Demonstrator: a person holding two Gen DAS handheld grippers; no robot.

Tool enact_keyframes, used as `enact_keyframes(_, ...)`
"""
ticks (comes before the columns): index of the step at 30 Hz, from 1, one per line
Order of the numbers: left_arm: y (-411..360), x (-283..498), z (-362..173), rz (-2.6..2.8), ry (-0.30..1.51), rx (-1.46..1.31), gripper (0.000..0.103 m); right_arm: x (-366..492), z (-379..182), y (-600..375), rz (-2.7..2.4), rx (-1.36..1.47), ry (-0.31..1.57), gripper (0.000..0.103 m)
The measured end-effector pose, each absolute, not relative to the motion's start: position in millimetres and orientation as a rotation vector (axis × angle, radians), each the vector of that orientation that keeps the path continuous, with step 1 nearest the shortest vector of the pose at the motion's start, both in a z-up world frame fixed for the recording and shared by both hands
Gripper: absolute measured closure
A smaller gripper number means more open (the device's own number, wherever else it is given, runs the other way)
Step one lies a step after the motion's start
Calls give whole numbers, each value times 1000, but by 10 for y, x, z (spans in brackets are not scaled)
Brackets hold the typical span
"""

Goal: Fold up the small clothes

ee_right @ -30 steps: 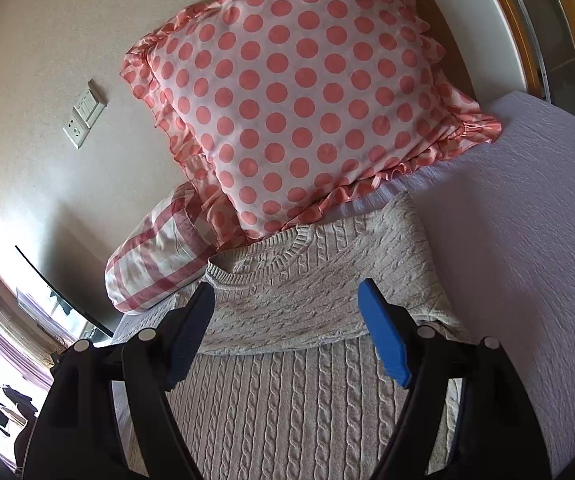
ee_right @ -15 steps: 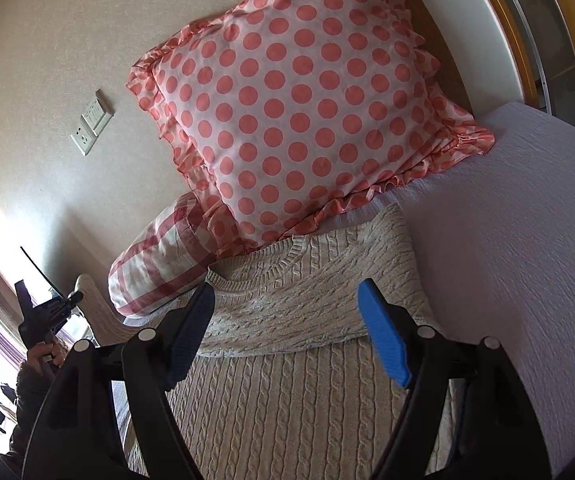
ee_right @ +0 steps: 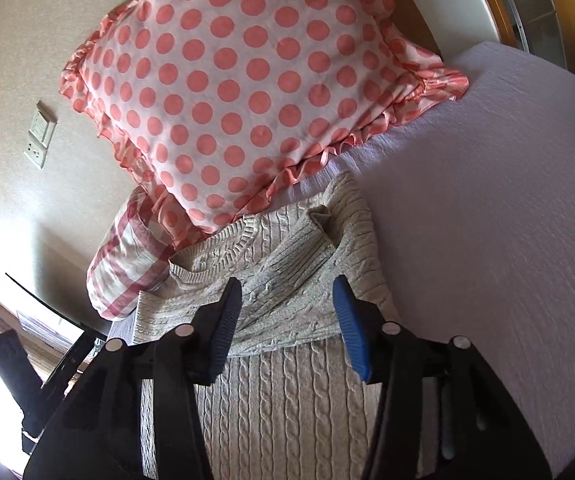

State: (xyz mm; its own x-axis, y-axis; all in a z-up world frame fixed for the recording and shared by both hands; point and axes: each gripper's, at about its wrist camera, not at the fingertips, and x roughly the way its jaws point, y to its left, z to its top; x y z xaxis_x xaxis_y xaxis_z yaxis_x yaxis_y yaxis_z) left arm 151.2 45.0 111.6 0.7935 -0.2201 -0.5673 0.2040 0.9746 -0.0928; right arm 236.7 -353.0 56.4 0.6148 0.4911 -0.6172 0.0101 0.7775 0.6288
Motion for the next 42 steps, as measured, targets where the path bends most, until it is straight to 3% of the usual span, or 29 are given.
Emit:
enact_keyframes(2, 745, 1297, 1054, -165, 632, -33, 52, 2571, 465, -3491, 285, 645, 931, 58)
enact_keyframes(9, 1477, 734, 609, -53, 748, -140, 49, 2988, 247, -3382, 204, 587, 1000, 59)
enact_keyframes(12, 1589, 683, 492, -51, 765, -193, 48, 3042, 215, -3300, 184, 533, 994, 70)
enact_keyframes(14, 1601, 712, 453, -59, 770, -215, 48, 3028, 230, -3243, 182, 481, 975, 88)
enact_keyframes(22, 1582, 704, 403, -97, 797, -232, 45, 2538, 533, -3482, 161, 535, 848, 96)
enact_keyframes(28, 1702, 505, 328, -155, 822, -319, 44, 2374, 455, -3514, 147, 529, 926, 94)
enact_keyframes(30, 1730, 383, 306, -188, 826, -347, 40, 2173, 644, -3511, 143, 501, 902, 82)
enact_keyframes(32, 1740, 252, 274, -213, 823, -360, 37, 1913, 802, -3505, 166, 476, 874, 43)
enact_keyframes(37, 1677, 32, 150, -263, 853, -386, 37, 1248, 886, -3583, 205, 425, 906, 43)
enact_keyframes(42, 1577, -206, 100, -309, 853, -410, 37, 737, 643, -3727, 220, 494, 981, 57)
